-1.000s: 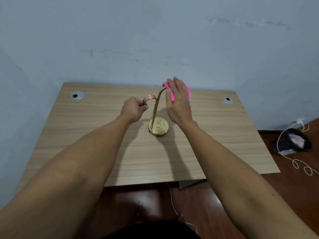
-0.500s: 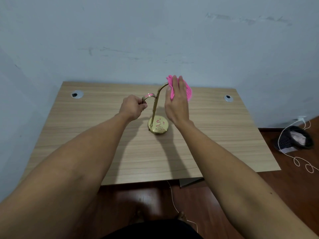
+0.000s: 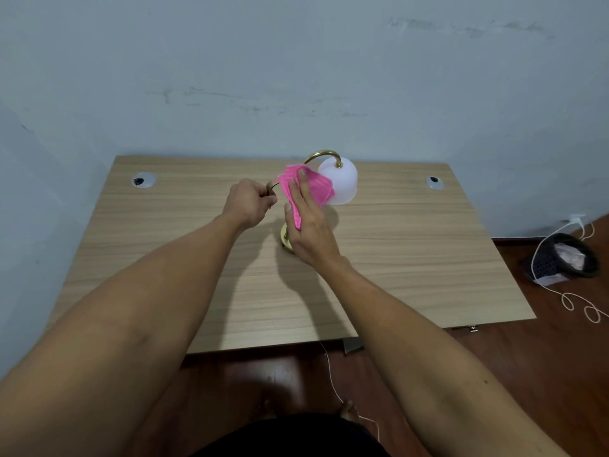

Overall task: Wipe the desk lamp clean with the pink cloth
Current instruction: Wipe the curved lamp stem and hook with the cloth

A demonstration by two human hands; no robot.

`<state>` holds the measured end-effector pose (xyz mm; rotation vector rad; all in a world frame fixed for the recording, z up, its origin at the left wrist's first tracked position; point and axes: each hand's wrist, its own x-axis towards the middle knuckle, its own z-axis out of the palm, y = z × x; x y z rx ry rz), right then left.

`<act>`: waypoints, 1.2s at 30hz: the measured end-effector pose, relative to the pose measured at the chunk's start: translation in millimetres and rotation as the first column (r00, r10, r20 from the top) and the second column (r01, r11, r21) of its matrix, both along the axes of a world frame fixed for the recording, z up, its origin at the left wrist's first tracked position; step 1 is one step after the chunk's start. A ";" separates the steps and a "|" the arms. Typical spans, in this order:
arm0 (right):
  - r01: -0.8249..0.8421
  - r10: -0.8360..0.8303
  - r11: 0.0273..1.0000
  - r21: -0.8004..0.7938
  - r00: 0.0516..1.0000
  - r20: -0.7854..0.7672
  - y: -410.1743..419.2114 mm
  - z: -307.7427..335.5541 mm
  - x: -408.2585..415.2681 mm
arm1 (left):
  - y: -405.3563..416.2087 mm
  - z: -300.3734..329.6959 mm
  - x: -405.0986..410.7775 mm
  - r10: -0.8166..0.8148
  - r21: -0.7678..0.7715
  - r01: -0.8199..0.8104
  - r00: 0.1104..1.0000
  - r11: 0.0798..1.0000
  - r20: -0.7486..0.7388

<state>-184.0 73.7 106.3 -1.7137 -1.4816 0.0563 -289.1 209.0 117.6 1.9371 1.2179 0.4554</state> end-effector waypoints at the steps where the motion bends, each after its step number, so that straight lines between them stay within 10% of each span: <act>1: 0.004 -0.005 1.000 -0.005 0.992 -0.124 -4.3 0.3 -2.5 | -0.1 -0.1 0.2 0.004 -0.003 -0.004 1.000 1.000 0.000; 3: 0.121 -0.129 0.992 -0.047 0.882 -0.453 -7.7 2.8 -5.6 | -0.5 -0.6 0.4 0.010 -0.009 -0.010 1.000 1.000 0.009; 6: 0.312 -0.385 0.909 -0.275 0.383 -0.839 -0.3 14.2 -0.1 | -1.7 0.2 0.9 0.004 -0.006 -0.004 1.000 1.000 0.014; 10: 0.333 -0.287 0.898 -0.289 -0.055 -0.956 11.6 60.3 13.3 | -1.2 2.1 0.7 -0.004 -0.003 0.004 1.000 1.000 0.004; 15: 0.343 -0.133 0.901 -0.264 -0.361 -0.923 31.7 110.8 33.7 | -1.0 3.3 0.6 -0.008 0.004 0.008 1.000 1.000 0.011; 19: 0.378 -0.206 0.876 -0.300 -0.270 -0.940 31.4 125.0 8.3 | -1.5 2.6 1.5 -0.001 0.021 0.002 1.000 1.000 -0.010; 25: 0.157 -0.350 0.937 -0.314 0.362 -0.864 22.3 89.7 -19.6 | -1.7 -0.5 -0.4 0.008 0.028 -0.008 1.000 1.000 0.020; 28: 0.138 -0.402 0.910 -0.391 0.525 -0.750 17.6 75.2 -11.4 | -1.6 -1.3 -0.4 0.017 0.029 -0.017 1.000 0.999 0.027; 34: 0.437 -0.409 0.822 -0.365 0.006 -0.913 8.9 76.8 -0.3 | 0.6 -1.0 -1.7 0.009 -0.011 -0.008 0.998 1.000 0.055; 36: 0.576 -0.289 0.778 -0.251 -0.026 -0.957 6.4 86.2 7.5 | 1.7 -1.3 -2.0 0.001 -0.016 0.000 0.999 1.000 0.053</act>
